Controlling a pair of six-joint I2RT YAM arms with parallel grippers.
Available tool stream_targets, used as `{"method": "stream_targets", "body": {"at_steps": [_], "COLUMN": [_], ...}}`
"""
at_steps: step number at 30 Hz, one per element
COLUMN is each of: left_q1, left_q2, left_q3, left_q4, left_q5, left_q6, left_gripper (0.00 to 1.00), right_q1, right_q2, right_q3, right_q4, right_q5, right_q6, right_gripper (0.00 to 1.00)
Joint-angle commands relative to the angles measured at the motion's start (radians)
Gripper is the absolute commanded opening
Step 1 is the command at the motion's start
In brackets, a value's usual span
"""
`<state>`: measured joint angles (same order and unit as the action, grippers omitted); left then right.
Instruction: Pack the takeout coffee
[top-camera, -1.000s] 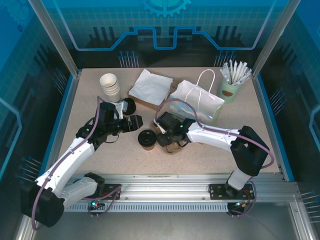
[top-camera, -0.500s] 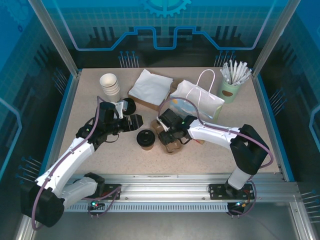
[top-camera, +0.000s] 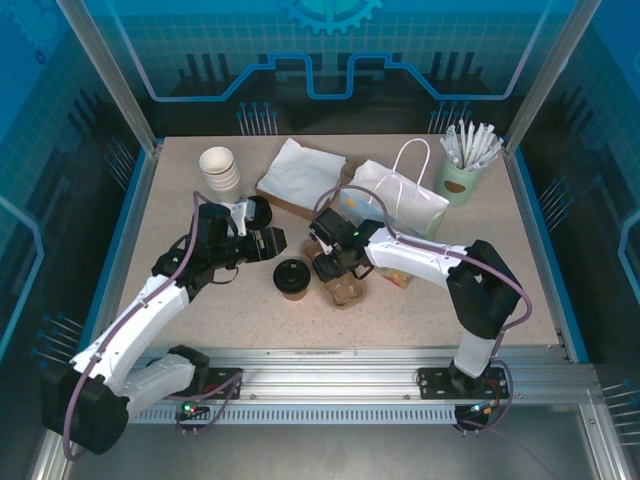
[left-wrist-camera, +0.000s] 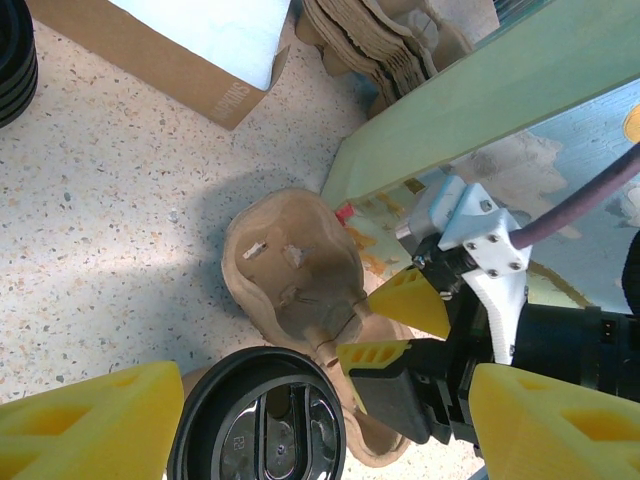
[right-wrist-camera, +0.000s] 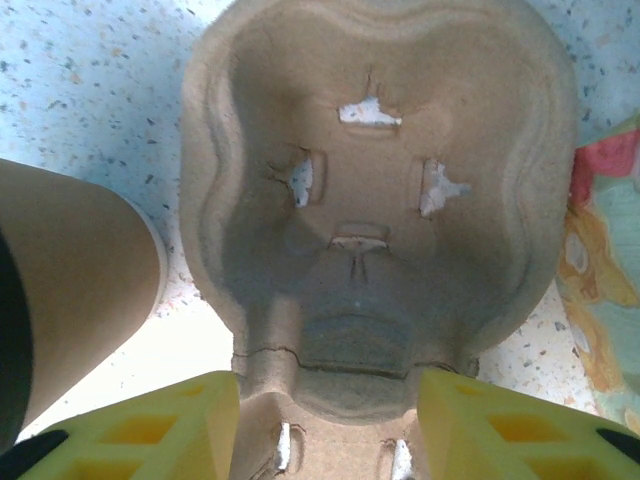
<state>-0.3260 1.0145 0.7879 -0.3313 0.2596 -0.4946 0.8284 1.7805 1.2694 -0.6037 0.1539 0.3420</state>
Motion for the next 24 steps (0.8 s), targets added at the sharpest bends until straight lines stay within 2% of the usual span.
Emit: {"method": "stream_targets", "body": {"at_steps": [1,7,24], "left_q1": [0.006,0.005,0.004], "left_q2": [-0.008,-0.013,-0.022], "left_q3": [-0.009,-0.013,-0.030], "left_q4": [0.012,-0.002,-0.017], "left_q5": [0.038,0.074,0.056], "left_q6": [0.027,0.039,0.055], "left_gripper": [0.77,0.77,0.77], "right_q1": [-0.002,0.002,0.008], "right_q2": [0.033,0.062,0.109], "right_q3": [0.048,0.070,0.091], "right_q4": [-0.065,-0.082,-0.093], "right_q5": [0.025,0.030,0.035], "right_q6": [0.032,0.046,0.080], "right_gripper": [0.51,0.51,0.50]}}
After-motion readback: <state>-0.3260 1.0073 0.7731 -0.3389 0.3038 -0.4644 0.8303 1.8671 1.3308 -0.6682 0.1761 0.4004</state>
